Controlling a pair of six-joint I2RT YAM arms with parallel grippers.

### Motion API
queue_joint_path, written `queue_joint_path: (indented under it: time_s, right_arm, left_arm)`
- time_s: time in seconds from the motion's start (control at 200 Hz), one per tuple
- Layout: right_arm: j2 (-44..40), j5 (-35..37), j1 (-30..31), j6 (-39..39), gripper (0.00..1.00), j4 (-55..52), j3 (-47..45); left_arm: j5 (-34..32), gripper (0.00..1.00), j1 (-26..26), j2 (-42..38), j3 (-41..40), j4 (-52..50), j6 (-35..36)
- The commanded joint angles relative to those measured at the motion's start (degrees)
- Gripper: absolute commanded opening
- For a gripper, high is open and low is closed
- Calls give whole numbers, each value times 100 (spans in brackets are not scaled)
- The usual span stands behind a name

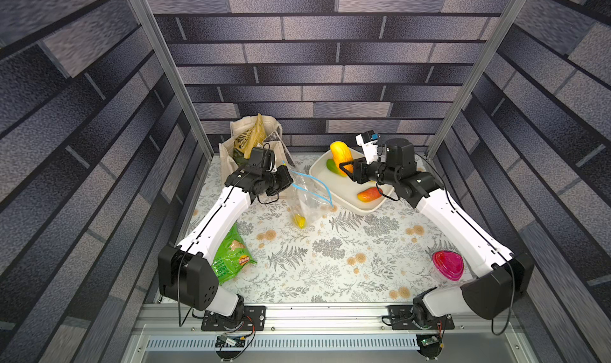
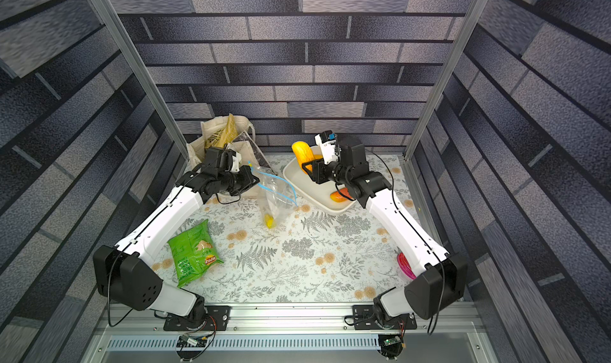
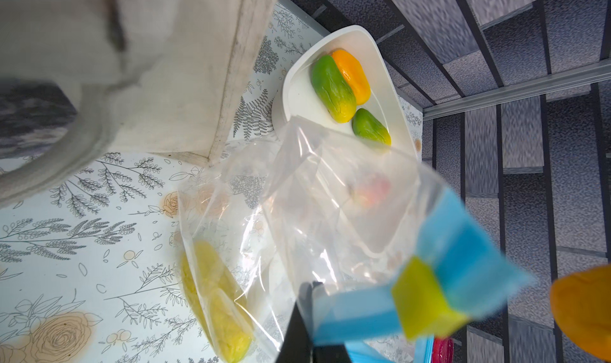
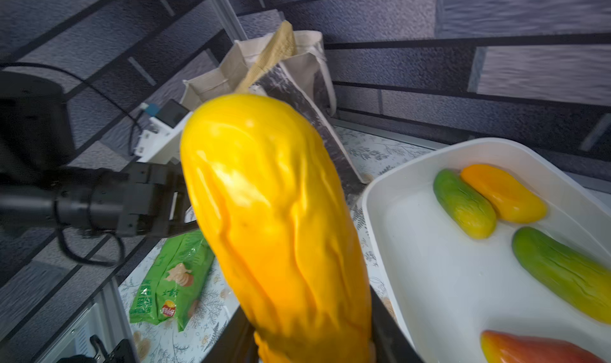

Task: Place the mango in a zip-top bag and seal the zipper
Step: Pick up the mango from the basket, then place the mango in the zipper food storage bag.

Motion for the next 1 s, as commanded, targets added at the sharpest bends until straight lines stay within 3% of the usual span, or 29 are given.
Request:
queue_joint_path:
  time_s: [0.0, 0.431, 0.541, 0.631, 0.882, 0.992]
  right_arm:
    - [319, -556, 456, -156, 12, 651, -134]
    - [1303, -240, 692, -864, 13, 376, 354]
    - [1398, -166, 733, -987, 21, 159, 417]
    - [1480, -115, 794, -1050, 43, -39, 495]
    - [1353, 141, 834, -1099, 70, -283, 582]
    - [1209, 109, 834, -1087, 71, -292, 581]
  left_arm:
    - [189, 0, 9, 84, 232, 69, 8]
    - [317, 0, 12, -89, 542, -116, 53]
    - [321, 0, 32, -98, 621, -125, 50]
    - [317, 0, 48, -107, 692, -135, 63]
    - [354, 0, 159, -153, 727, -110, 15]
    - [375, 0, 183, -174, 782, -135, 32]
